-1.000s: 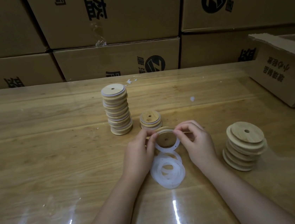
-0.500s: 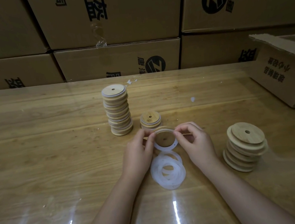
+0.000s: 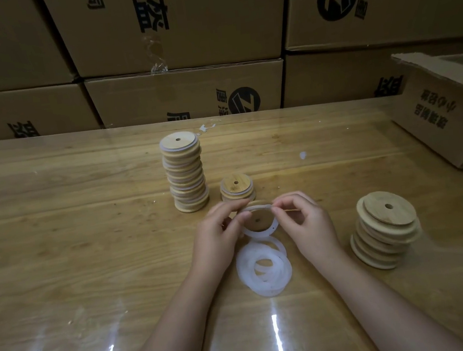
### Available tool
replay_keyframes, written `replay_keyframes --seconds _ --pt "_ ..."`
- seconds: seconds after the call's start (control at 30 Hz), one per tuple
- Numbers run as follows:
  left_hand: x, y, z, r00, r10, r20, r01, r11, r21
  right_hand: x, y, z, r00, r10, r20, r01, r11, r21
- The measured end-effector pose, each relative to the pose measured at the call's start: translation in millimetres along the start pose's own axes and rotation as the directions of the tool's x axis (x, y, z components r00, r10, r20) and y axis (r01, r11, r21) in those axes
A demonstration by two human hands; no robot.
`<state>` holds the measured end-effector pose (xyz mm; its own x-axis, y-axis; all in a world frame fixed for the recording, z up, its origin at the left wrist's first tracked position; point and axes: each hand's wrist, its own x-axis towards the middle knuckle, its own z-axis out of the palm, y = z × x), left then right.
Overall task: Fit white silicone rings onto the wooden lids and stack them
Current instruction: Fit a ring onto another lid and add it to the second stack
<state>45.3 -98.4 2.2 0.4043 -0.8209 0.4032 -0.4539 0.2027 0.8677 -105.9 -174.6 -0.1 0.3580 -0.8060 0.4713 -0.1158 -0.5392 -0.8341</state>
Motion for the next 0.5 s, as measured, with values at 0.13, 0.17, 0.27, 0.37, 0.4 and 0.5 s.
replay_keyframes --seconds 0.13,0.17,0.27,0.37,0.4,0.5 --pt "1.4 3.1 -1.5 0.995 -0.097 -0.002 0.096 0.987 -0.132 0.7 0.7 0.1 1.0 0.014 0.005 -0.014 1.0 0.007" --pt "1.7 3.6 -1.9 0.993 -0.115 0.008 0.115 0.982 -0.15 0.8 0.9 0.1 1.0 0.02 0.007 -0.02 1.0 0.01" --pt "2.3 5.0 -2.9 0.99 -0.143 0.022 0.144 0.975 -0.171 0.8 1.3 0.2 0.999 0.05 0.008 -0.05 0.999 0.022" --pt "2.2 5.4 -3.3 0.988 -0.155 0.02 0.156 0.972 -0.177 1.0 1.0 0.2 0.996 0.092 0.008 -0.093 0.995 0.032" --pt "2.1 5.4 -3.4 0.987 -0.161 0.019 0.161 0.97 -0.181 0.9 1.1 -0.1 0.995 0.103 0.01 -0.103 0.994 0.037" --pt "2.6 4.5 -3.6 0.983 -0.184 0.016 0.184 0.964 -0.194 0.7 2.1 -0.4 0.993 0.116 0.017 -0.117 0.993 0.034"
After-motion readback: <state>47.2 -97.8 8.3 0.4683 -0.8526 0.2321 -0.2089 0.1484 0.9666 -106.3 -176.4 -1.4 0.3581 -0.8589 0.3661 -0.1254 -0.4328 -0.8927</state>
